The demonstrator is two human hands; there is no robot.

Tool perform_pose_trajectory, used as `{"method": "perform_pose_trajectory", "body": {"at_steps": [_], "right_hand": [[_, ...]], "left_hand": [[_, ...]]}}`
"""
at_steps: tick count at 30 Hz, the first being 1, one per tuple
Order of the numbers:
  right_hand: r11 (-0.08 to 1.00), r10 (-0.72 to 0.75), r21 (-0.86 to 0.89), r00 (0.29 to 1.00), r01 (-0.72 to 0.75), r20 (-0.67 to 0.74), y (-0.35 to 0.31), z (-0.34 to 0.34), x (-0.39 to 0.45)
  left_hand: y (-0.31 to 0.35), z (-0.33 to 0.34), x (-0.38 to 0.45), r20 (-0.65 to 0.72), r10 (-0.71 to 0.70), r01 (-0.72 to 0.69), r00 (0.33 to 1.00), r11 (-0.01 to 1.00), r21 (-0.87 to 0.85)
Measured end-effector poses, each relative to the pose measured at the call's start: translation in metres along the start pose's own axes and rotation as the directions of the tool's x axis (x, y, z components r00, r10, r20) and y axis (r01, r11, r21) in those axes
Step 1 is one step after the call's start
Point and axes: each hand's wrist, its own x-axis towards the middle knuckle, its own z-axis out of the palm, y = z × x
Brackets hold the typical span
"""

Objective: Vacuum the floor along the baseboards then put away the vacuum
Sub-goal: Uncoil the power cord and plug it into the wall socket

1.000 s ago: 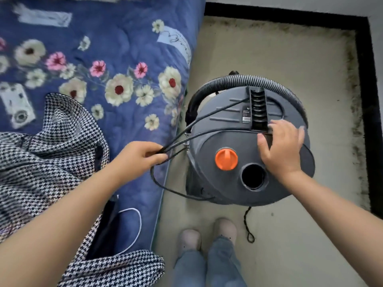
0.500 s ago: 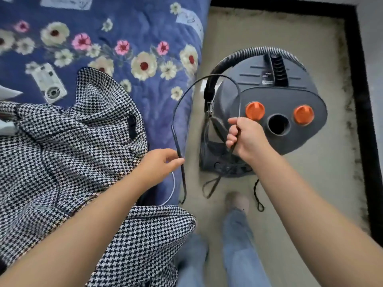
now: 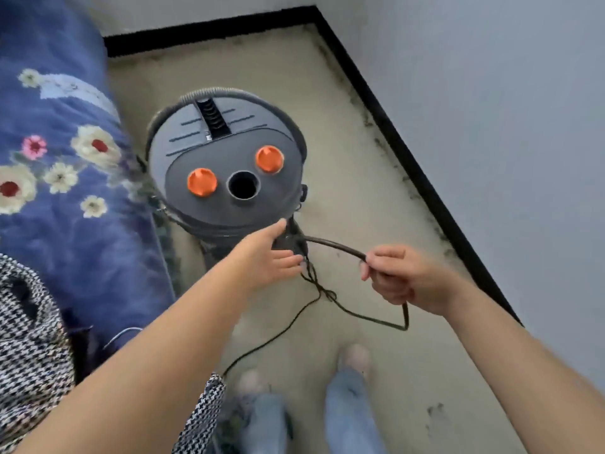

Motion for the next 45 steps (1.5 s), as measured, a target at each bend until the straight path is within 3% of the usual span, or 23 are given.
{"method": "perform_pose_trajectory", "body": {"at_steps": [3, 5, 11, 14, 17, 20, 23, 27, 30, 34, 37, 39, 42, 45], "right_hand": [[0.989, -0.077, 0.131, 0.994, 0.066, 0.075, 0.013, -0.057, -0.039], [0.979, -0.113, 0.174, 0.993, 0.103, 0.047, 0.024, -0.097, -0.067], [0.898, -0.220, 0.314, 0.934, 0.307, -0.283, 0.045, -0.223, -0.157], [0.925, -0.179, 0.234, 0.885, 0.300, -0.429, 0.046, -0.279, -0.194], [0.993, -0.102, 0.001, 0.859, 0.119, -0.502, 0.043, -0.311, -0.202], [0.989, -0.087, -0.142, 0.912, 0.032, -0.400, 0.018, -0.317, -0.188], [0.971, -0.170, -0.215, 0.934, 0.104, -0.314, -0.017, -0.319, -0.179], [0.952, -0.290, -0.179, 0.920, 0.249, -0.263, -0.053, -0.332, -0.172], [0.954, -0.262, -0.205, 0.944, 0.221, -0.202, -0.075, -0.355, -0.163], [0.960, -0.202, -0.223, 0.970, 0.168, -0.138, -0.111, -0.399, -0.143], [0.963, -0.128, -0.259, 0.977, 0.082, -0.169, -0.137, -0.435, -0.121], [0.957, -0.077, -0.288, 0.979, 0.021, -0.186, -0.157, -0.453, -0.103], [0.953, -0.028, -0.303, 0.994, -0.005, -0.105, -0.194, -0.459, -0.064], [0.949, -0.007, -0.314, 1.000, 0.000, -0.020, -0.234, -0.459, -0.021]], "left_hand": [[-0.028, 0.069, 0.014, -0.021, 0.009, -0.010, 1.000, 0.999, -0.040], [-0.044, 0.110, 0.021, -0.084, 0.017, -0.022, 0.996, 0.999, -0.048], [-0.075, 0.211, 0.031, -0.146, 0.027, -0.048, 0.989, 0.989, -0.141], [-0.080, 0.250, 0.033, -0.169, 0.029, -0.050, 0.985, 0.991, -0.123], [-0.085, 0.291, 0.023, -0.149, 0.064, -0.062, 0.987, 0.998, 0.023], [-0.088, 0.337, -0.002, -0.023, 0.090, -0.086, 0.996, 0.988, 0.131], [-0.081, 0.379, -0.025, 0.089, 0.130, -0.142, 0.988, 0.979, 0.149], [-0.044, 0.413, -0.036, 0.093, 0.241, -0.235, 0.966, 0.969, -0.073], [0.005, 0.423, -0.027, 0.006, 0.292, -0.283, 0.956, 0.931, -0.231], [0.072, 0.442, -0.011, 0.024, 0.357, -0.353, 0.934, 0.930, -0.099], [0.137, 0.460, 0.005, 0.010, 0.431, -0.430, 0.902, 0.902, -0.046], [0.175, 0.477, 0.012, 0.041, 0.446, -0.447, 0.894, 0.886, 0.123], [0.196, 0.510, 0.020, 0.163, 0.436, -0.461, 0.885, 0.769, 0.443], [0.216, 0.541, 0.030, 0.259, 0.432, -0.503, 0.864, 0.770, 0.393]]}}
